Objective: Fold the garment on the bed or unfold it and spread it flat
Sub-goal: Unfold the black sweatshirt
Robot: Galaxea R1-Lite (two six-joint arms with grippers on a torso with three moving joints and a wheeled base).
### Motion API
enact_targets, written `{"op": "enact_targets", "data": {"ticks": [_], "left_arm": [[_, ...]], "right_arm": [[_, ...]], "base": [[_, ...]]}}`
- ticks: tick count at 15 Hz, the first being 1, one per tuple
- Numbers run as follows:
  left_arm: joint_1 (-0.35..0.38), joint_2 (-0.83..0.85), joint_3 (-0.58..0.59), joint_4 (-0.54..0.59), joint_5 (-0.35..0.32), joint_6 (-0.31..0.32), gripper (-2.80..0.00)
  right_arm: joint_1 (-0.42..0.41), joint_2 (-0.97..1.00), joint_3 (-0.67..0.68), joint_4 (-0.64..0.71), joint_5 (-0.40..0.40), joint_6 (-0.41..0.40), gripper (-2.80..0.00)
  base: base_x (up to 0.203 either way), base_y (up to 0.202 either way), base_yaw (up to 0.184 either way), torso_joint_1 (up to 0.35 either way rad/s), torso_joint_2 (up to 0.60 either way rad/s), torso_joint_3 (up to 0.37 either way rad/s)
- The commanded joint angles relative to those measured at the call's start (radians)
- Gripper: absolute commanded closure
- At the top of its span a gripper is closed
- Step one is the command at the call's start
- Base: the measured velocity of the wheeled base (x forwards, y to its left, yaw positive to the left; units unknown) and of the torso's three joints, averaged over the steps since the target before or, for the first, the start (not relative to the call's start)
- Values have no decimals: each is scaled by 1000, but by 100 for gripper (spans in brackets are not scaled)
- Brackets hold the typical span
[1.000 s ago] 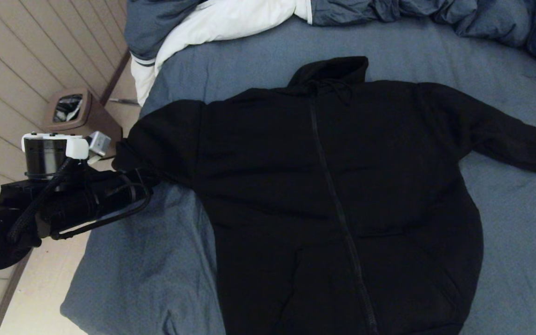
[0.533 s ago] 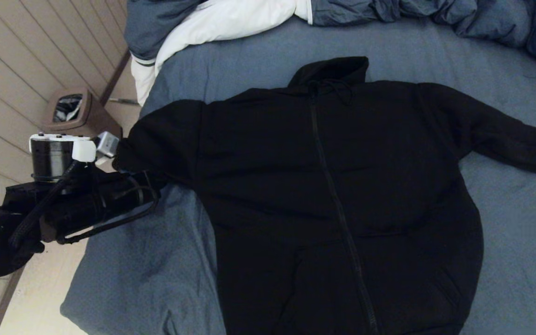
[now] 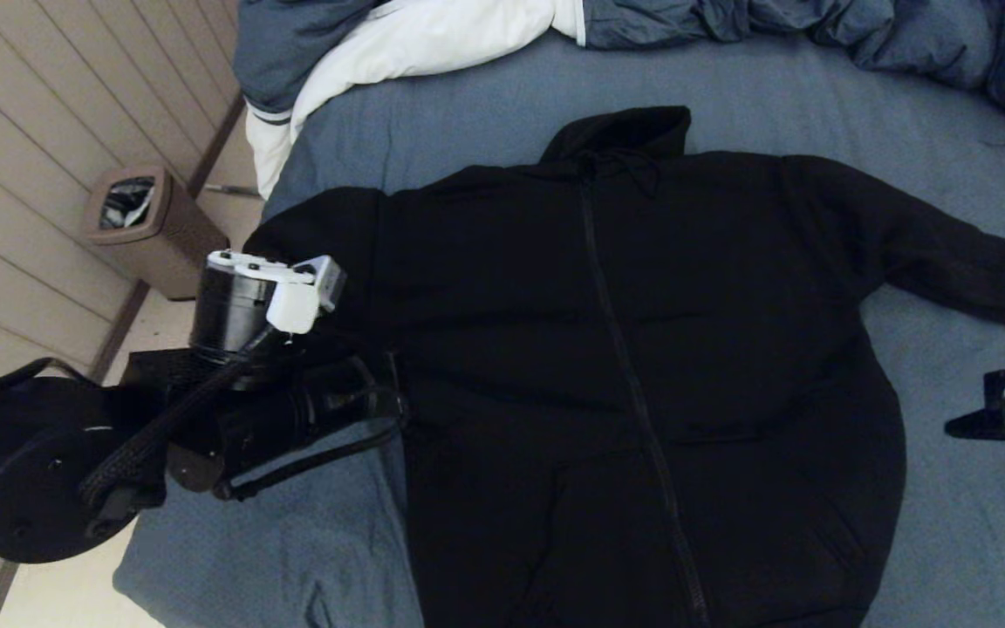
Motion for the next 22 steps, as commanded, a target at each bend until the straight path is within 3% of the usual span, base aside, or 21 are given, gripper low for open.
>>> {"op": "enact_targets", "data": {"ticks": [1,5,11,18,22], "left_arm": [[-98,24,-100,70,29,-3,0],[-126,97,-162,95,37,-5,0],[-126,156,-196,88,37,-10,0],[-121,192,-214,88,38,-10,0],[-114,198,-222,90,38,-10,0]], "right_arm": [[2,39,63,-71,15,4,0],[52,102,85,-238,18,58,0],[240,111,124,-371,13,134,0],[459,-81,121,-370,13,169,0],[521,-118,118,-370,18,170,0]], "base": [[0,0,0,0,0,0],[0,0,0,0,0,0],[0,0,0,0,0,0],[0,0,0,0,0,0],[0,0,0,0,0,0]]}}
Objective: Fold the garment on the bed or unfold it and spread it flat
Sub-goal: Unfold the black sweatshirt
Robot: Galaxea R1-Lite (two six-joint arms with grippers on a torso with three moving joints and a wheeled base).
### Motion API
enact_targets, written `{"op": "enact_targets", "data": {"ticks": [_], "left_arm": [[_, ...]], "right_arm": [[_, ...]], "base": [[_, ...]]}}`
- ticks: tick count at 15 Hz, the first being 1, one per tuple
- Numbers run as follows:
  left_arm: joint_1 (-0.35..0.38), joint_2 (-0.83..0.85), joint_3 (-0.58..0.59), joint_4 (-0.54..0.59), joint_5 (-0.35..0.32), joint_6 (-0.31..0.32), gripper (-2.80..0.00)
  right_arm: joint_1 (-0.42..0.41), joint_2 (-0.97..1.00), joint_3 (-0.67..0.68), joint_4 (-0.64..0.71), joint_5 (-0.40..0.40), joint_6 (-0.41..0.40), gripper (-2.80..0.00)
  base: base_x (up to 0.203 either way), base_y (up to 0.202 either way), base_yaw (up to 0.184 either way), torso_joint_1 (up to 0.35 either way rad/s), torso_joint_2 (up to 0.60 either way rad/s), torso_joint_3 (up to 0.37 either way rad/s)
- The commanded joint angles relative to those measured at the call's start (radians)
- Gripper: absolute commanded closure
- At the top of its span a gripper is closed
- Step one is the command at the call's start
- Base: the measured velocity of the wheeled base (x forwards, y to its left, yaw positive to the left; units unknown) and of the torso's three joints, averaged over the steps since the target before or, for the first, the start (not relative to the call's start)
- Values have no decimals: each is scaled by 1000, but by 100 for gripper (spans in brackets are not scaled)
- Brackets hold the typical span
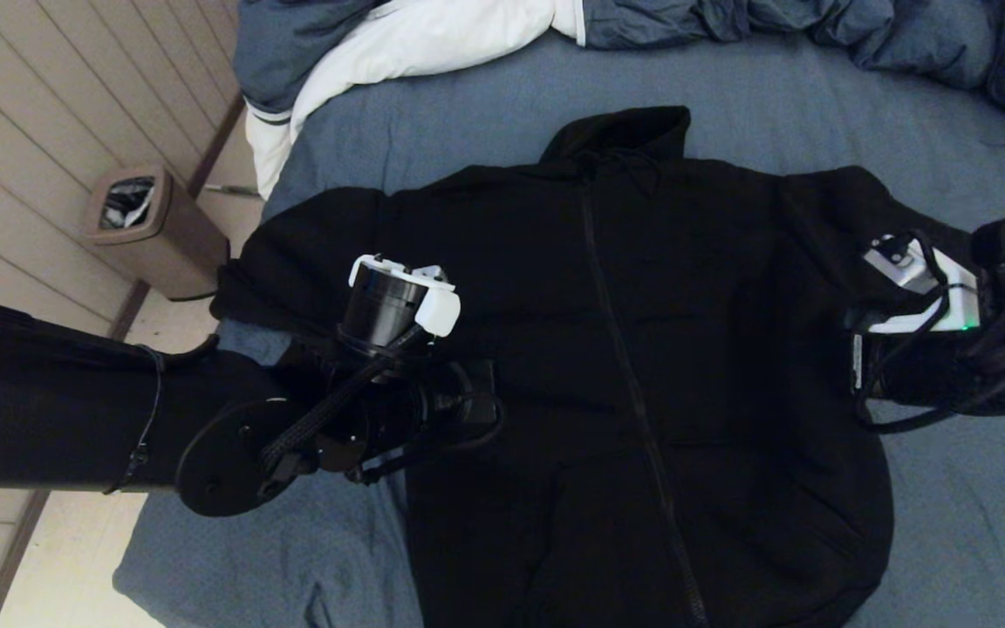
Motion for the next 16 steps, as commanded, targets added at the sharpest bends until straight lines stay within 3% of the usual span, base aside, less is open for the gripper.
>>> {"op": "enact_targets", "data": {"ticks": [1,4,6,8,11,16], "left_arm": [[2,6,-9,-2,1,-3,0],[3,3,-10,-2,1,-4,0],[3,-1,-10,5,1,-4,0],[3,1,-11,9,3,-3,0],[3,7,-22,12,3,0,0],[11,1,-47,46,6,2,0]], "right_arm": [[16,-11,3,-2,3,1,0],[-1,21,59,-7,6,-5,0],[-68,15,104,-10,17,-14,0],[-152,8,136,-14,85,-32,0],[-279,13,155,-18,253,-60,0],[-406,73,203,-20,280,-68,0]], "base": [[0,0,0,0,0,0],[0,0,0,0,0,0],[0,0,0,0,0,0],[0,0,0,0,0,0],[0,0,0,0,0,0],[0,0,0,0,0,0]]}}
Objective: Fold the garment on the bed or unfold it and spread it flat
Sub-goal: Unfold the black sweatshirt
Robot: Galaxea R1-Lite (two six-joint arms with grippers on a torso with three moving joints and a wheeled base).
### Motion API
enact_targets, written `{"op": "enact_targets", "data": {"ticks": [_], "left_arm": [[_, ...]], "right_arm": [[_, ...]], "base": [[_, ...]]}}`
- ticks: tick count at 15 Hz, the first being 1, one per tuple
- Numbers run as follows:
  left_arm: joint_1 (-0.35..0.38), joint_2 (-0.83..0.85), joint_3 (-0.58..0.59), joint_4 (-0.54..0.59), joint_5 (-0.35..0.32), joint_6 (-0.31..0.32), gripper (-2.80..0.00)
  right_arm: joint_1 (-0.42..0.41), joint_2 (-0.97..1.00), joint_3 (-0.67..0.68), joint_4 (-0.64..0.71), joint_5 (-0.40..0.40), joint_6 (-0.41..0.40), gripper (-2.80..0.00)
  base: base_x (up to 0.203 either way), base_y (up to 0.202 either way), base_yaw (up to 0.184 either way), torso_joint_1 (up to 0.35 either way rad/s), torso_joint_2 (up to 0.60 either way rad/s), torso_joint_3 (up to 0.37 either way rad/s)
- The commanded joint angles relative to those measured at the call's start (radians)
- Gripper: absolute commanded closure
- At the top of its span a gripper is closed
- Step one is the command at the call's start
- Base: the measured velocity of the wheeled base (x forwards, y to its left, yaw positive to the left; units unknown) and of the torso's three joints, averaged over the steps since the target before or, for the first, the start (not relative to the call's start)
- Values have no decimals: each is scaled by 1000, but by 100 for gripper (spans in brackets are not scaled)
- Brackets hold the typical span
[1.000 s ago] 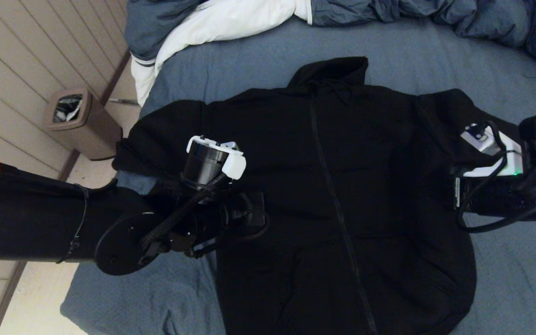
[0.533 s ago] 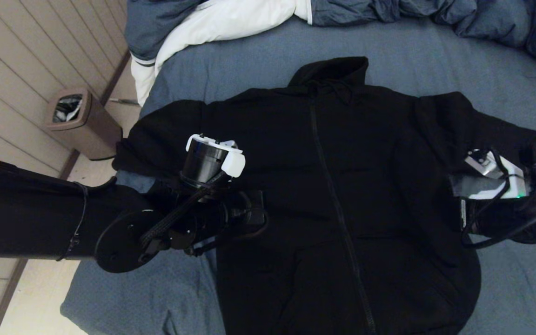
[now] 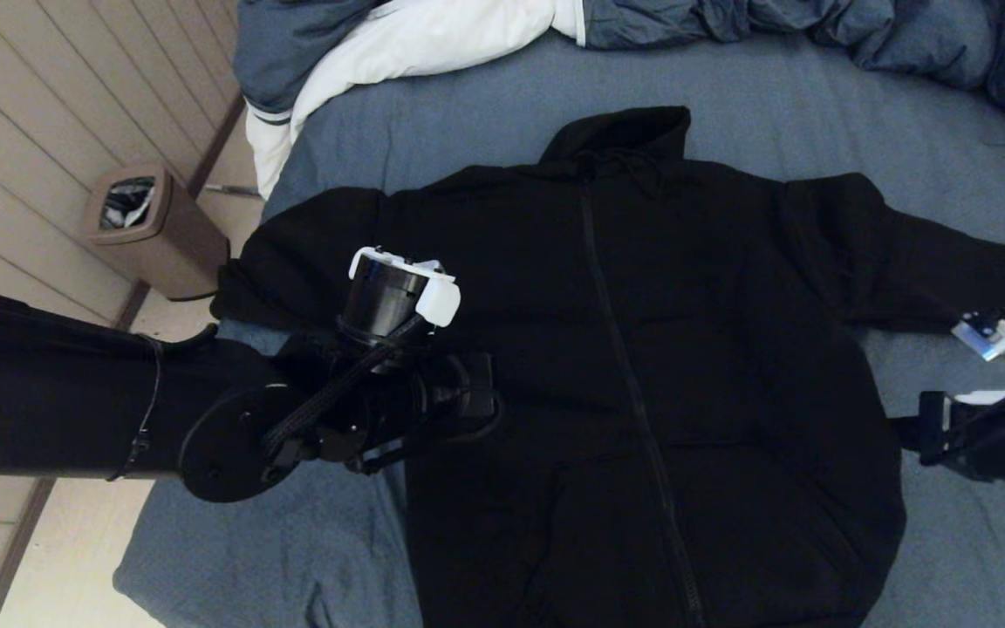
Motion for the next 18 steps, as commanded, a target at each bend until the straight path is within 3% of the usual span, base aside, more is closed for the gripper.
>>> {"op": "enact_targets", "data": {"ticks": [1,6,9,11,18], "left_arm": [[2,-3,-22,10,2,-3,0],[2,-2,-29,14,2,-2,0],[2,1,-30,16,2,-2,0],[2,1,-32,16,8,-2,0],[13,-2,-36,26,6,-2,0]], "right_arm": [[-64,48,19,0,16,-12,0],[-216,44,27,-1,72,-76,0],[-242,-20,122,4,118,-159,0],[-215,-69,194,4,124,-187,0],[45,-79,264,-2,75,-186,0]], "base": [[0,0,0,0,0,0],[0,0,0,0,0,0],[0,0,0,0,0,0],[0,0,0,0,0,0],[0,0,0,0,0,0]]}}
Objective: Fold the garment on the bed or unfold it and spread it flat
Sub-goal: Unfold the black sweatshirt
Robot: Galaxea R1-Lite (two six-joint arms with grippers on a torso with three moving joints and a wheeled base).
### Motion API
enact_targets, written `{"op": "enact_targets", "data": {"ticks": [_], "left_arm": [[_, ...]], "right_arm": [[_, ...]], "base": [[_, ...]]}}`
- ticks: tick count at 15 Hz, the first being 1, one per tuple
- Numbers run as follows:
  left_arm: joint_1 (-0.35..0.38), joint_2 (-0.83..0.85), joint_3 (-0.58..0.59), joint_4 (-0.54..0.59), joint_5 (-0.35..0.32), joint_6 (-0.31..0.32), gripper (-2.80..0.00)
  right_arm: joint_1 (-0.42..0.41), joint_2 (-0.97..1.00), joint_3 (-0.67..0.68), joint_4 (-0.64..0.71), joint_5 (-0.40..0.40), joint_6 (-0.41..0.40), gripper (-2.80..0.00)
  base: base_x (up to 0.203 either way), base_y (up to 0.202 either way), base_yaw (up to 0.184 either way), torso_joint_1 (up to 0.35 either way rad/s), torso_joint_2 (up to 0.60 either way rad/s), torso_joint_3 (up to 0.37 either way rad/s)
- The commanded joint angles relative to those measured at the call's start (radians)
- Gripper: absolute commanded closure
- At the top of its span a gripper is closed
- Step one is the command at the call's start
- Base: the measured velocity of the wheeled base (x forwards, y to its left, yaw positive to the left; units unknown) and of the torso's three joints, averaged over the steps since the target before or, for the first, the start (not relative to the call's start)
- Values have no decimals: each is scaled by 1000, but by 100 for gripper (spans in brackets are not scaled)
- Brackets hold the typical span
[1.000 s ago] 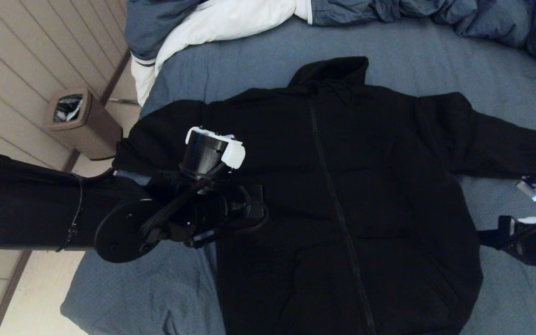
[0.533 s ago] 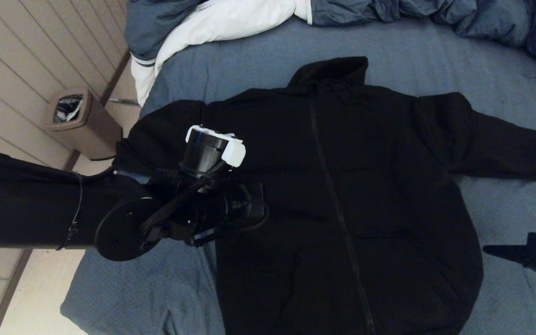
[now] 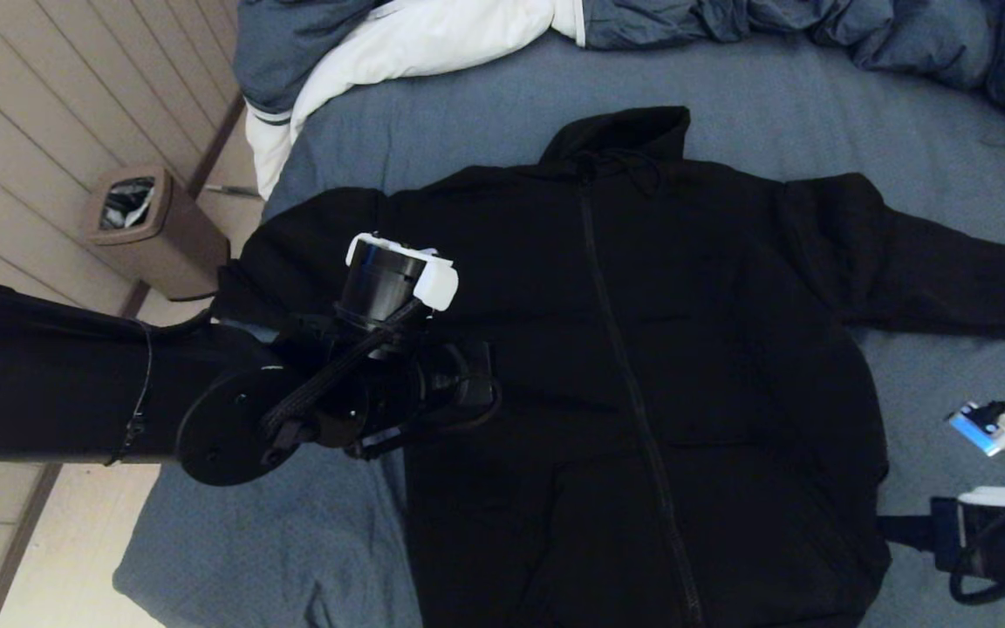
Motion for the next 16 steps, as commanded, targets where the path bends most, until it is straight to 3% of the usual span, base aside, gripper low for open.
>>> {"op": "enact_targets", "data": {"ticks": [1,8,16], "left_arm": [[6,-1,-1,-1,2,-3,0],[13,-7,-10,-1,2,-3,0],[16,-1,-23,2,2,-3,0]], "right_arm": [[75,8,-12,1,-3,6,0],[305,34,-181,3,-7,135,0],[492,183,-410,2,-42,216,0]], "base": [[0,0,0,0,0,0],[0,0,0,0,0,0],[0,0,0,0,0,0]]}}
